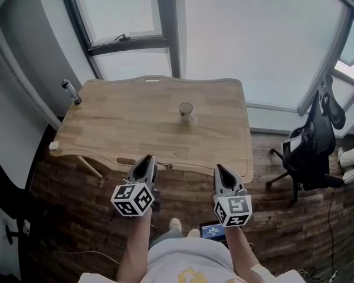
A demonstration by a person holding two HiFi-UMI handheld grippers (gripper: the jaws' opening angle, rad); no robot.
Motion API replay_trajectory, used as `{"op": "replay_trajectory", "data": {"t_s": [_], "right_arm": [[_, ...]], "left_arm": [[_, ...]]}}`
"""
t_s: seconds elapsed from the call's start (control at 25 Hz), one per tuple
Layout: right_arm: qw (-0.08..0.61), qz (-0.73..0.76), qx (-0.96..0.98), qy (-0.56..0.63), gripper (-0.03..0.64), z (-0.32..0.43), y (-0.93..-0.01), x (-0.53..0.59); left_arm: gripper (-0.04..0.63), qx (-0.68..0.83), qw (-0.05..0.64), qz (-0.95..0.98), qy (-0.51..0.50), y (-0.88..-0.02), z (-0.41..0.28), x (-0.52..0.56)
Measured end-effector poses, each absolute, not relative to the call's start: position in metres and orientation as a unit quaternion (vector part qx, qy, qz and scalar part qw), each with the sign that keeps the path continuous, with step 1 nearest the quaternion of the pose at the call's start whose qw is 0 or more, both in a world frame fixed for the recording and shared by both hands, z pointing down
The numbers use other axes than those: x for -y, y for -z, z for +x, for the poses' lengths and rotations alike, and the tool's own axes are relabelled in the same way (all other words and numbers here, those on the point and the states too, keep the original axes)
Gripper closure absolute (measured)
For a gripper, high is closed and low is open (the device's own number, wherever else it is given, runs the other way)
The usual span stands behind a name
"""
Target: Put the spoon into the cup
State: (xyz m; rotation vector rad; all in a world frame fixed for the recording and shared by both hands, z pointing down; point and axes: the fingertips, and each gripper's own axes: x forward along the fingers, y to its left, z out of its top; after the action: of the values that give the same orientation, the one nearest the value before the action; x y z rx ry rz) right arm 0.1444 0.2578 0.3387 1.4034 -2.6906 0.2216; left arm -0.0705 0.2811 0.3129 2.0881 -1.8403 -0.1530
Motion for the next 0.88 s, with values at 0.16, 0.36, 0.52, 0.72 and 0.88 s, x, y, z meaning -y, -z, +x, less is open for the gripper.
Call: {"op": "replay_trajectory", "data": {"t_s": [0.16, 0.36, 0.52, 0.72, 0.88], "right_arm": [[0.048, 0.456, 0.886, -0.073, 0.585, 0.143, -0.338, -0.255], [0.049, 0.451, 0.888, -0.073, 0.584, 0.138, -0.341, -0.247], [0.05, 0.452, 0.888, -0.073, 0.584, 0.135, -0.342, -0.235], [0.056, 0.458, 0.884, -0.078, 0.584, 0.135, -0.349, -0.21], [0.066, 0.459, 0.883, -0.077, 0.585, 0.122, -0.356, -0.18]], "left_arm": [[0.545, 0.65, 0.173, 0.738, 0.053, -0.311, -0.069, -0.278], [0.545, 0.652, 0.173, 0.736, 0.053, -0.313, -0.07, -0.271], [0.545, 0.655, 0.176, 0.733, 0.056, -0.315, -0.078, -0.259], [0.545, 0.652, 0.18, 0.734, 0.058, -0.321, -0.082, -0.233], [0.545, 0.649, 0.179, 0.737, 0.051, -0.328, -0.091, -0.197]]}}
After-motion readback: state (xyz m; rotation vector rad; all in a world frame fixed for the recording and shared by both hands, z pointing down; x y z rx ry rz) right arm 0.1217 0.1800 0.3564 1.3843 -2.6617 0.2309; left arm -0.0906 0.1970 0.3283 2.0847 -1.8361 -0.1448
